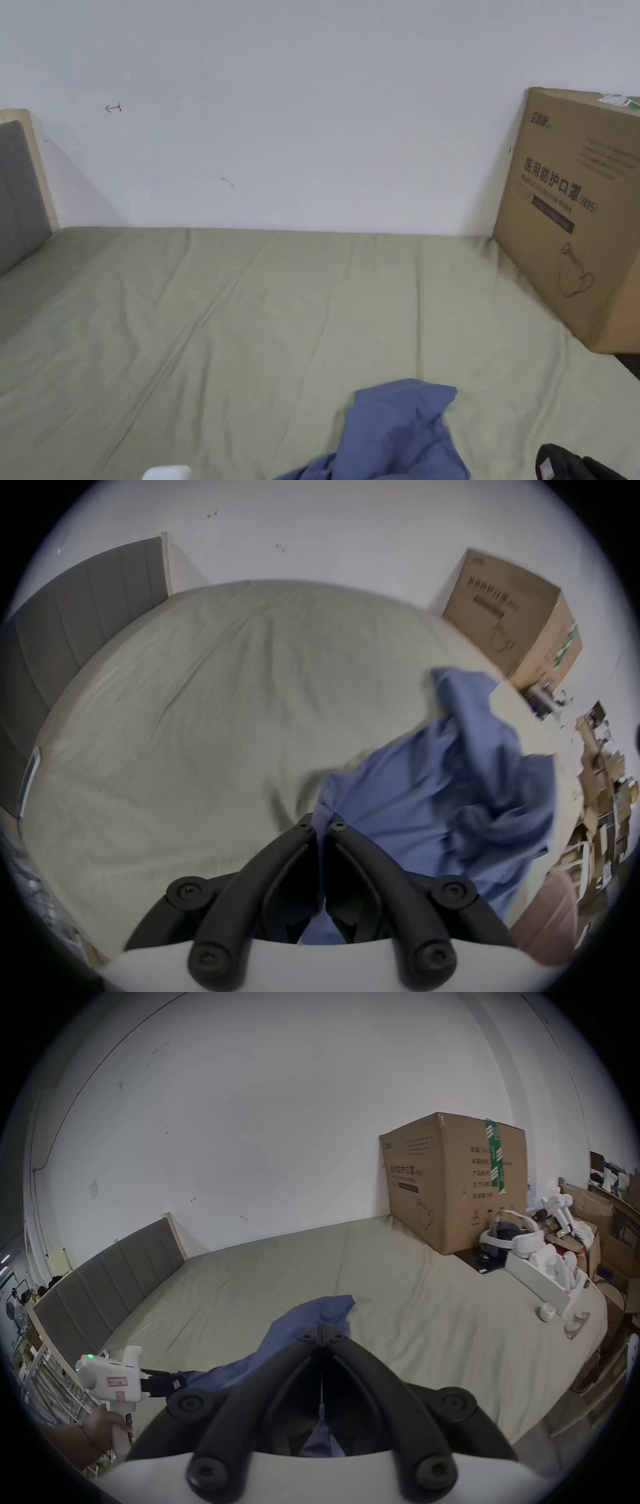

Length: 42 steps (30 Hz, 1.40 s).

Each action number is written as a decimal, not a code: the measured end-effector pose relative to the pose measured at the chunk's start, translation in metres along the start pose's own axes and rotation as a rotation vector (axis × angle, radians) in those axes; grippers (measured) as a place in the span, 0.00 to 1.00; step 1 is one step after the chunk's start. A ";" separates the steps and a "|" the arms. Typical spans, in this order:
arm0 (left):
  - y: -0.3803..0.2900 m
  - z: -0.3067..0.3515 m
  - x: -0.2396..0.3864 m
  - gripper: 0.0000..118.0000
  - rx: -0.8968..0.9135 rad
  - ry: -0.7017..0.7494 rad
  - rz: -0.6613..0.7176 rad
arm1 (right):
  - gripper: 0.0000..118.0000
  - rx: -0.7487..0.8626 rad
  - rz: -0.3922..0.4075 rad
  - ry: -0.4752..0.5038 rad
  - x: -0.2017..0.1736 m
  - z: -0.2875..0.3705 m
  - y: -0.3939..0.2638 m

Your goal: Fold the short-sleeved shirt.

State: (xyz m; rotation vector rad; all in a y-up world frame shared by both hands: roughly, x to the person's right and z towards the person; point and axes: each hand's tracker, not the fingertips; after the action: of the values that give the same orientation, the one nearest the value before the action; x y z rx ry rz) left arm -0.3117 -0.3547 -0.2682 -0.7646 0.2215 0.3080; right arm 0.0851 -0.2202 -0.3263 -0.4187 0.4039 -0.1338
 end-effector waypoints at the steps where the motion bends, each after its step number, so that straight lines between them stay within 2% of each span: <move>1: 0.006 0.014 0.001 0.01 0.051 0.016 -0.006 | 0.00 -0.003 0.009 0.026 0.000 -0.010 0.009; 3: 0.015 0.038 0.002 0.01 0.130 -0.024 0.014 | 0.00 -0.055 -0.006 0.097 0.004 -0.038 0.028; 5: 0.021 0.058 0.003 0.01 0.172 -0.089 0.040 | 0.00 -0.205 -0.067 0.172 0.012 -0.087 0.052; 8: 0.026 0.068 0.007 0.01 0.161 -0.103 0.030 | 0.00 -0.433 -0.068 0.180 0.018 -0.171 0.074; 10: 0.028 0.066 0.008 0.01 0.149 -0.118 0.026 | 0.00 -0.552 -0.018 0.129 0.018 -0.224 0.078; 12: 0.027 0.065 0.008 0.01 0.143 -0.119 0.027 | 0.03 -0.659 -0.049 0.087 0.019 -0.272 0.075; 13: 0.027 0.064 0.007 0.01 0.138 -0.116 0.028 | 0.23 -0.724 -0.060 0.057 0.021 -0.298 0.073; 14: 0.029 0.060 0.003 0.01 0.126 -0.118 0.037 | 0.70 -0.772 -0.080 0.020 0.024 -0.322 0.068; 15: 0.029 0.058 0.001 0.01 0.118 -0.122 0.050 | 0.90 -0.805 -0.103 0.006 0.027 -0.340 0.063; 16: 0.029 0.056 -0.002 0.01 0.117 -0.127 0.066 | 0.95 -0.831 -0.118 0.006 0.031 -0.359 0.058; 21: 0.031 0.044 -0.012 0.01 0.086 -0.097 0.079 | 0.95 -0.885 -0.137 -0.062 0.038 -0.414 0.037; 24: 0.029 0.035 -0.015 0.01 0.057 -0.069 0.063 | 0.85 -0.986 -0.120 -0.069 0.033 -0.425 0.017; 25: 0.028 0.031 -0.016 0.01 0.050 -0.064 0.060 | 0.85 -1.035 -0.101 -0.044 0.031 -0.425 0.010; 26: 0.025 0.032 -0.018 0.01 0.042 -0.062 0.062 | 0.64 -1.048 -0.057 -0.069 0.026 -0.420 0.006; 28: 0.025 0.027 -0.020 0.01 0.026 -0.057 0.073 | 0.38 -0.967 0.126 -0.079 0.015 -0.402 0.009; 29: 0.023 0.028 -0.023 0.01 0.025 -0.063 0.085 | 0.11 -0.965 0.137 -0.013 0.015 -0.395 0.012; 30: 0.021 0.029 -0.026 0.01 0.029 -0.067 0.103 | 0.06 -0.949 0.097 0.019 0.016 -0.386 0.015; 33: 0.028 0.038 -0.031 0.01 0.060 -0.076 0.147 | 0.06 -0.872 -0.023 0.127 0.020 -0.341 0.035; 34: 0.032 0.048 -0.033 0.01 0.079 -0.077 0.149 | 0.06 -0.827 -0.027 0.158 0.022 -0.322 0.046; 36: 0.047 0.065 -0.034 0.01 0.152 -0.080 0.134 | 0.06 -0.738 0.017 0.167 0.021 -0.281 0.072; 39: 0.078 0.098 -0.037 0.01 0.237 -0.103 0.096 | 0.06 -0.625 -0.022 0.202 0.030 -0.223 0.114; 42: 0.116 0.131 -0.029 0.01 0.320 -0.127 0.066 | 0.06 -0.522 -0.008 0.197 0.038 -0.170 0.155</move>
State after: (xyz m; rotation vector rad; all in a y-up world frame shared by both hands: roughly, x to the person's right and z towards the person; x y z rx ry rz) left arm -0.3681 -0.1885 -0.2419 -0.4202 0.1713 0.3719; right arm 0.0576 -0.1505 -0.5468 -0.9257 0.6332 -0.0761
